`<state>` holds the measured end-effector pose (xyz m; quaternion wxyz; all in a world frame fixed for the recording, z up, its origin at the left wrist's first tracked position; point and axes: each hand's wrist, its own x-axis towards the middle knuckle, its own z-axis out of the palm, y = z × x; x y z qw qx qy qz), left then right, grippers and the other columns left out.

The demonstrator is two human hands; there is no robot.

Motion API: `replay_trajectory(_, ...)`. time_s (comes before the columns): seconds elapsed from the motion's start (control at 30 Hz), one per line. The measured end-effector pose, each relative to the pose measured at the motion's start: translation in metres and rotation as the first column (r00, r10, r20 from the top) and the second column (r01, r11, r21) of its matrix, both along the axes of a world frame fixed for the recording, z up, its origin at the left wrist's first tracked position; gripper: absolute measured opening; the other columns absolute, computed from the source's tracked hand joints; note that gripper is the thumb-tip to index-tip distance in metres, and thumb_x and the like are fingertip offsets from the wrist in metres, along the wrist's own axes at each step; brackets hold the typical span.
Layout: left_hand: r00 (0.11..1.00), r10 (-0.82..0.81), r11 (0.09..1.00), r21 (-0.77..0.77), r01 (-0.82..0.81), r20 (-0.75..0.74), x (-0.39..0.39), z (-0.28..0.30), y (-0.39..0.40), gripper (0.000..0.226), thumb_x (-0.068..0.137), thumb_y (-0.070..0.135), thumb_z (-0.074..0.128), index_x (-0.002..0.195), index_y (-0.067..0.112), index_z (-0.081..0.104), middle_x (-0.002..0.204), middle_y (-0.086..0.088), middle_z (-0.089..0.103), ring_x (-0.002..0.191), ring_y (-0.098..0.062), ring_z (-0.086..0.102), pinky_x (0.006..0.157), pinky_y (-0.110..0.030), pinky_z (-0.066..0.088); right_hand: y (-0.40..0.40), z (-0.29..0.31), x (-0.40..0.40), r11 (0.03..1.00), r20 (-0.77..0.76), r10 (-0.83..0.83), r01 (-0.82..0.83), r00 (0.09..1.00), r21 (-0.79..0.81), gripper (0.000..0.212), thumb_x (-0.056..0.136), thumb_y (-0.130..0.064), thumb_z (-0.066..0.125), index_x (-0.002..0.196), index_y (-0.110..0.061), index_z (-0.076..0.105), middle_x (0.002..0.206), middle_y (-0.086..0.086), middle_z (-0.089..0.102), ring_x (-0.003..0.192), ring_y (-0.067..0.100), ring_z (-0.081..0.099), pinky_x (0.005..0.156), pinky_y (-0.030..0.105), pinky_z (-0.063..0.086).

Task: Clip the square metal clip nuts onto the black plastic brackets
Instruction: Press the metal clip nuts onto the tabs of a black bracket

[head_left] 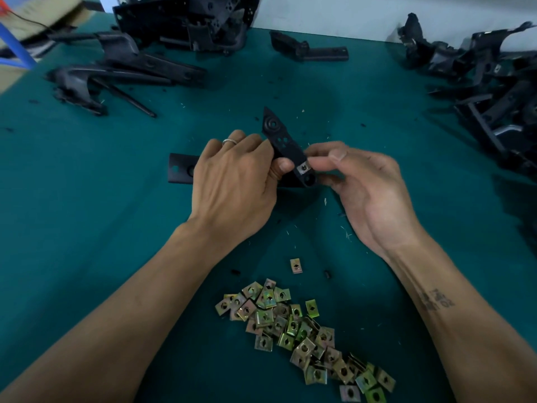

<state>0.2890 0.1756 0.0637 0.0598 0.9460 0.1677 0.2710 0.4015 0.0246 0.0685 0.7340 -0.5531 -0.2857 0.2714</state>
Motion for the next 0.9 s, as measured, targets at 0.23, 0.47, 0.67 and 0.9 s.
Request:
replay_trajectory(0.23,0.999,0.036,0.997,-0.063,-0.034,0.033,0.001,0.003,-0.003,0.041,0.106,0.042,0.028,0.077,0.016,0.041,0.083,-0.006,0.059,0.084,-0.033,0.052,0.076,-0.045,0.039,-0.023,0.010,-0.008,0.980,0.622,-0.081,0.178,0.779,-0.094,0.009,0.084,0.001,0.064,0.085,-0.002,0.071,0.088,0.011,0.064,0.078,0.025,0.056,0.069,0.035,0.042)
replay_trajectory(0.47,0.998,0.041,0.996,-0.079,-0.037,0.049,0.002,0.003,-0.003,0.039,0.106,0.038,0.029,0.074,0.017,0.036,0.081,-0.009,0.061,0.085,-0.036,0.054,0.077,-0.048,0.041,-0.032,0.025,-0.025,0.694,0.472,0.598,-0.123,0.647,-0.709,0.021,0.076,-0.017,0.087,0.089,-0.029,0.077,0.085,-0.011,0.062,0.065,0.017,0.050,0.058,0.035,0.046)
replay_trajectory(0.67,0.997,0.038,0.996,-0.083,-0.032,0.074,0.002,0.002,-0.003,0.038,0.106,0.037,0.031,0.073,0.018,0.034,0.078,-0.009,0.061,0.082,-0.036,0.055,0.074,-0.045,0.041,-0.027,0.031,-0.034,0.680,0.510,0.622,-0.088,0.594,-0.728,0.018,0.077,-0.021,0.083,0.088,-0.030,0.072,0.096,-0.013,0.058,0.075,0.017,0.050,0.066,0.046,0.049)
replay_trajectory(0.9,0.997,0.043,0.995,-0.091,-0.037,0.059,0.002,0.002,-0.002,0.040,0.106,0.038,0.029,0.073,0.017,0.037,0.079,-0.008,0.060,0.082,-0.035,0.054,0.075,-0.046,0.041,-0.025,0.031,-0.039,0.686,0.550,0.623,-0.050,0.556,-0.726,0.018,0.079,-0.031,0.084,0.078,-0.030,0.066,0.092,-0.012,0.058,0.076,0.016,0.053,0.066,0.042,0.050)
